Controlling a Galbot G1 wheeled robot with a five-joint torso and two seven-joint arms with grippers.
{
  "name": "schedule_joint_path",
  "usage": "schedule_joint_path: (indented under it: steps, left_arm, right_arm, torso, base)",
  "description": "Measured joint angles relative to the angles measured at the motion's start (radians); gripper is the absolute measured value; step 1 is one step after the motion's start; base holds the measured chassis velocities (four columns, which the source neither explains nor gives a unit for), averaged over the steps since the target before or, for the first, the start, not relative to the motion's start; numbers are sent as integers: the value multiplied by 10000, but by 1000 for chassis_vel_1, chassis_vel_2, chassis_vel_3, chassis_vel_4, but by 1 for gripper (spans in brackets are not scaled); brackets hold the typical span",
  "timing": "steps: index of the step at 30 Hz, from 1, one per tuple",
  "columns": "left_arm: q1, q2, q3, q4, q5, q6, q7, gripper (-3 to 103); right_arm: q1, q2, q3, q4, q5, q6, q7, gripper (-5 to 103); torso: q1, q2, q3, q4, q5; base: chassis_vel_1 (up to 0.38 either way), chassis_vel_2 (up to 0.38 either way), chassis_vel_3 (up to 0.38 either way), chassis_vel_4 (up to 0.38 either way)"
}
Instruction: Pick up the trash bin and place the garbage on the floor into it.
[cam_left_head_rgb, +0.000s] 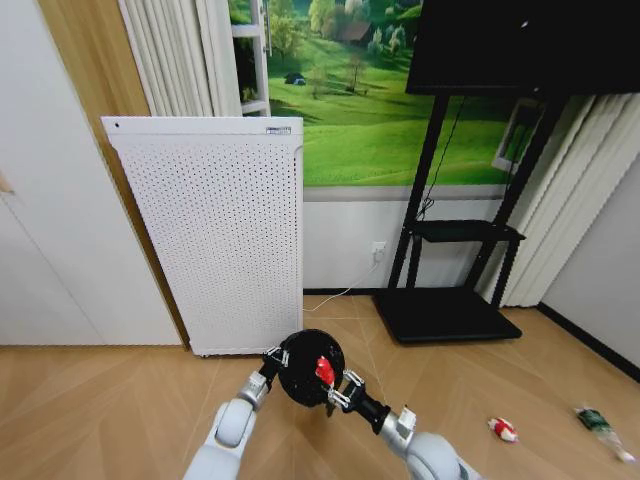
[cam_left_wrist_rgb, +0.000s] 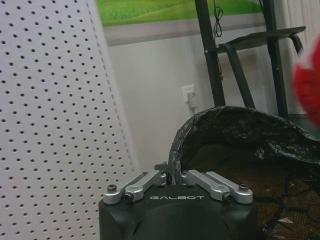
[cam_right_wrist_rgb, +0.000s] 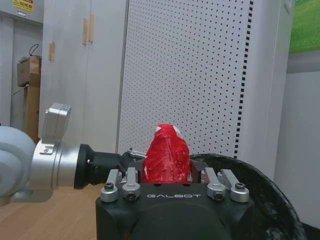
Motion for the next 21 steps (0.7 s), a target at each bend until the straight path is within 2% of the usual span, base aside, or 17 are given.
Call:
schedule_joint_path:
  steps: [4,9,11,13,16,17,19,20,21]
  left_arm:
    - [71,-152,208,67,124,1,-17,6]
    - [115,-186,364,82,187,-2,-19,6]
    - [149,-181,363,82,212,-15,-18,6]
    - [156,-178,362,79,213,-17,-16,6]
    - [238,-146,348,20,244,-38,8,6]
    - [238,-146,348,20,244,-38,8,6]
    - [290,-135,334,-12,270,-46,24,6]
    - [290,-135,334,-12,270,-46,24,6]
    - [311,-137,323,-39,283,-57,24,6]
  right_arm:
    - [558,119,-350,-432,52,-77,204,50]
    - [662,66,-365,-450,210,-377,434,49]
    - [591,-5,-247,-343,305,-514,501,60]
    - [572,-14,-226,-333,305,-521,501,60]
    - [360,-72,-39,-222,276,-531,501,76]
    - [360,-72,-39,-222,276,-531,501,76]
    - [212,-86,71,-162,229,-531,500,87]
    - [212,-86,71,-162,229,-531,500,87]
    - [143,-87,130,-139,210,-530,500,92]
  torso:
    - [1,0,0,4,1]
    - [0,0,0,-3,0]
    - [0,0,-1,-1,0]
    - [0,0,-1,-1,0]
    - [0,0,-1,-1,0]
    - [0,0,-1,-1,0]
    - [0,0,-1,0,-1]
    - [0,0,-1,0,-1]
    - [0,0,-2,-1,0]
  base:
    - [0,0,0,0]
    - [0,0,0,0]
    - [0,0,0,0]
    - [0,0,0,0]
    - [0,0,0,0]
    - [0,0,0,0]
    - [0,0,0,0]
    - [0,0,0,0]
    - [0,0,0,0]
